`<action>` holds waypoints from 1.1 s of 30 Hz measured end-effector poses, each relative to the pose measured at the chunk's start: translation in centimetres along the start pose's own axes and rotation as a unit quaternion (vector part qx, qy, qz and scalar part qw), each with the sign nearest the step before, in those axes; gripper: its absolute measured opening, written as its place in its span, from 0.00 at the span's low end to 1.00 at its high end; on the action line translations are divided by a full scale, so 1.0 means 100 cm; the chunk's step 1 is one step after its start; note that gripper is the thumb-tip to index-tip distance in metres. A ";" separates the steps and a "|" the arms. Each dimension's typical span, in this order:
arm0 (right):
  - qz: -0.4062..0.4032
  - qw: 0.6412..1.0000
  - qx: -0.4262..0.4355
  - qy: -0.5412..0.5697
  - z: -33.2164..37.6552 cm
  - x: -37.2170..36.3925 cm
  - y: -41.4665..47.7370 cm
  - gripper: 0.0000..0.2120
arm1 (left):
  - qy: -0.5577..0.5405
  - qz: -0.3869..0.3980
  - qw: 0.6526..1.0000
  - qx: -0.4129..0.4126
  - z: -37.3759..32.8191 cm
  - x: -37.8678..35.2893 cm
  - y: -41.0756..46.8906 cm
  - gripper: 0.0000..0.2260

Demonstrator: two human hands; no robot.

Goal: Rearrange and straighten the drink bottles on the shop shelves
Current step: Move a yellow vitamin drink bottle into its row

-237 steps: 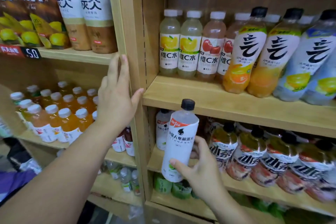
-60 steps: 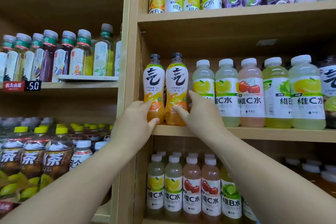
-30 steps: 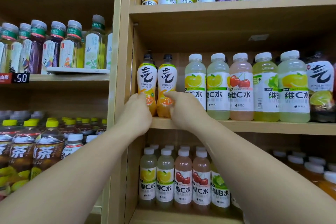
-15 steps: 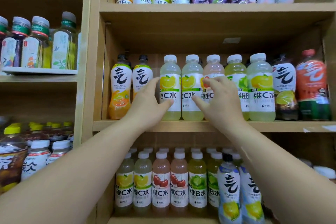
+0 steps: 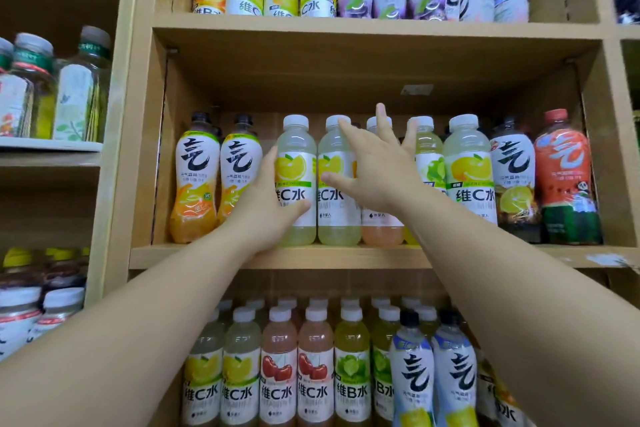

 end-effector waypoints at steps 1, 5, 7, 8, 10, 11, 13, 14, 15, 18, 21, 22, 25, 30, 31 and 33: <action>-0.009 1.000 0.002 0.005 0.001 0.000 -0.001 0.42 | -0.004 -0.001 1.000 -0.005 0.001 0.000 0.000 0.45; -0.046 0.999 0.002 0.027 0.003 0.005 -0.007 0.40 | -0.034 0.002 0.999 -0.016 0.001 -0.001 -0.001 0.45; -0.080 0.996 0.011 0.042 0.006 0.013 -0.013 0.40 | -0.050 0.007 0.998 -0.027 -0.001 0.001 -0.004 0.44; -0.100 0.993 0.018 0.057 0.007 0.017 -0.017 0.40 | -0.052 0.008 0.998 -0.036 -0.002 0.003 -0.006 0.44; -0.128 0.983 0.034 0.130 0.010 0.024 -0.029 0.41 | -0.043 0.001 0.997 -0.059 -0.008 0.008 -0.012 0.44; -0.134 0.971 0.037 0.192 0.011 0.026 -0.034 0.44 | -0.038 -0.005 0.997 -0.070 -0.013 0.011 -0.015 0.45; -0.135 0.943 0.011 0.303 0.008 0.027 -0.043 0.50 | -0.039 -0.026 0.995 -0.089 -0.021 0.016 -0.024 0.45; -0.134 0.934 -0.012 0.330 0.005 0.027 -0.047 0.53 | -0.046 -0.043 0.993 -0.097 -0.025 0.019 -0.029 0.44; -0.131 0.930 -0.036 0.343 0.003 0.025 -0.050 0.55 | -0.053 -0.063 0.991 -0.102 -0.028 0.023 -0.035 0.44; -0.107 0.925 -0.055 0.361 0.009 0.021 -0.058 0.52 | -0.085 -0.112 0.985 -0.105 -0.030 0.037 -0.055 0.43; -0.091 0.921 -0.037 0.376 0.020 0.023 -0.067 0.47 | -0.125 -0.126 0.979 -0.104 -0.031 0.053 -0.073 0.43; -0.098 0.916 -0.040 0.387 0.023 0.027 -0.069 0.47 | -0.131 -0.130 0.977 -0.105 -0.032 0.059 -0.079 0.42; -0.133 0.886 -0.058 0.440 0.024 0.047 -0.079 0.44 | -0.143 -0.137 0.974 -0.105 -0.034 0.080 -0.098 0.41; -0.112 0.874 -0.028 0.472 0.033 0.069 -0.120 0.35 | -0.164 -0.120 0.975 -0.087 -0.018 0.101 -0.138 0.41; -0.087 0.871 -0.030 0.482 0.036 0.062 -0.132 0.35 | -0.162 -0.114 0.977 -0.075 -0.010 0.102 -0.149 0.41; -0.045 0.867 -0.042 0.494 0.044 0.044 -0.159 0.38 | -0.143 -0.100 0.984 -0.046 0.010 0.100 -0.172 0.41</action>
Point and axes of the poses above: each hand's wrist, its own y-axis towards the middle knuckle, its own x-axis out of the back of the hand, z = x × y, the point moved 9 cm from there along y, towards the middle knuckle, and after that the axes turned 4 degrees about -z, right-handed, at the moved point
